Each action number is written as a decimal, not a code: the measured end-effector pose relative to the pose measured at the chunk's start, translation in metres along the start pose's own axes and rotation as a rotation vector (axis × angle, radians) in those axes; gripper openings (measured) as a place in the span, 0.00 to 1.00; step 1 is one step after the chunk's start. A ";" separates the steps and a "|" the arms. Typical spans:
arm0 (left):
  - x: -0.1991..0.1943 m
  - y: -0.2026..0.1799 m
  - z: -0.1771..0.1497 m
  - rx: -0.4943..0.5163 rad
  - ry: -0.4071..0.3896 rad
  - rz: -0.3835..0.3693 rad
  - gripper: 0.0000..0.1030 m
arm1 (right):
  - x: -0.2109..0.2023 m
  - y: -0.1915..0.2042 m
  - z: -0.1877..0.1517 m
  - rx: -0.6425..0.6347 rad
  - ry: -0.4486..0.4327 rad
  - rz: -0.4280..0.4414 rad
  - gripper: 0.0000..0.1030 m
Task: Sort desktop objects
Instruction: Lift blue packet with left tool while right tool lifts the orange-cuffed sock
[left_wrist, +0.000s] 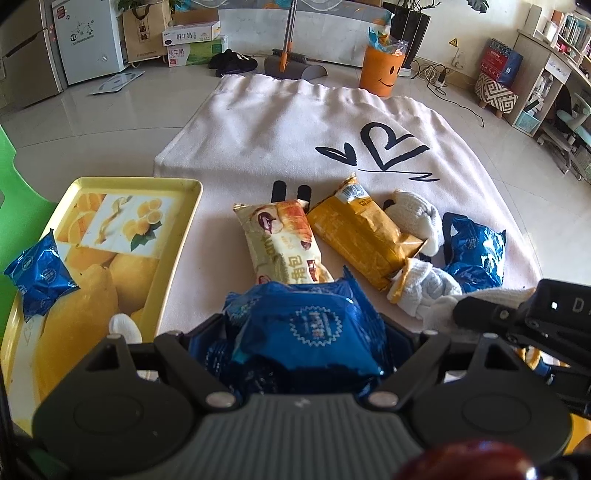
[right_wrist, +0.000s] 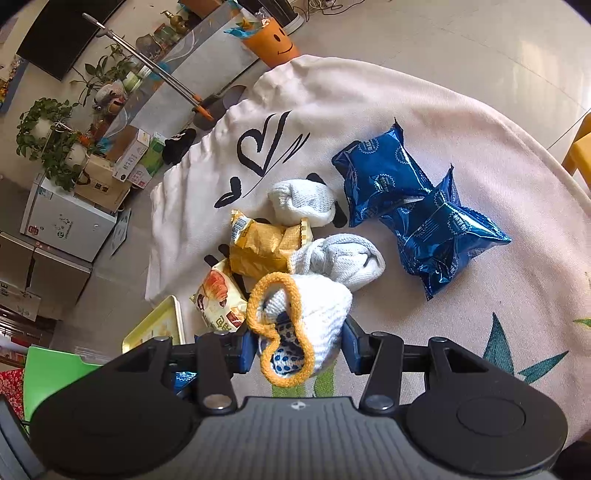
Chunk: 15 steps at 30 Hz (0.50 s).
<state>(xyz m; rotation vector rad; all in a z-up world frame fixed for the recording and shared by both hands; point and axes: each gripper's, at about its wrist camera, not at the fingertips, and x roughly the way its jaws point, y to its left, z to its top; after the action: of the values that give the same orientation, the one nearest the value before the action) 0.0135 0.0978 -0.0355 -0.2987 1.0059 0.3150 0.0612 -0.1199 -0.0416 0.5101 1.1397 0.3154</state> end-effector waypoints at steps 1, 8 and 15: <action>-0.001 0.000 0.000 0.001 -0.004 -0.001 0.84 | -0.001 0.001 0.000 -0.002 -0.001 0.001 0.46; -0.005 0.001 0.000 0.004 -0.011 0.003 0.84 | -0.002 0.003 -0.003 -0.007 -0.001 0.000 0.46; -0.004 0.007 0.002 -0.009 -0.010 0.011 0.84 | 0.001 0.005 -0.005 -0.011 0.010 0.007 0.46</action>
<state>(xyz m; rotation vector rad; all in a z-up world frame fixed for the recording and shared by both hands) 0.0098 0.1043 -0.0317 -0.2993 0.9966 0.3305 0.0574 -0.1141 -0.0408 0.5030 1.1458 0.3303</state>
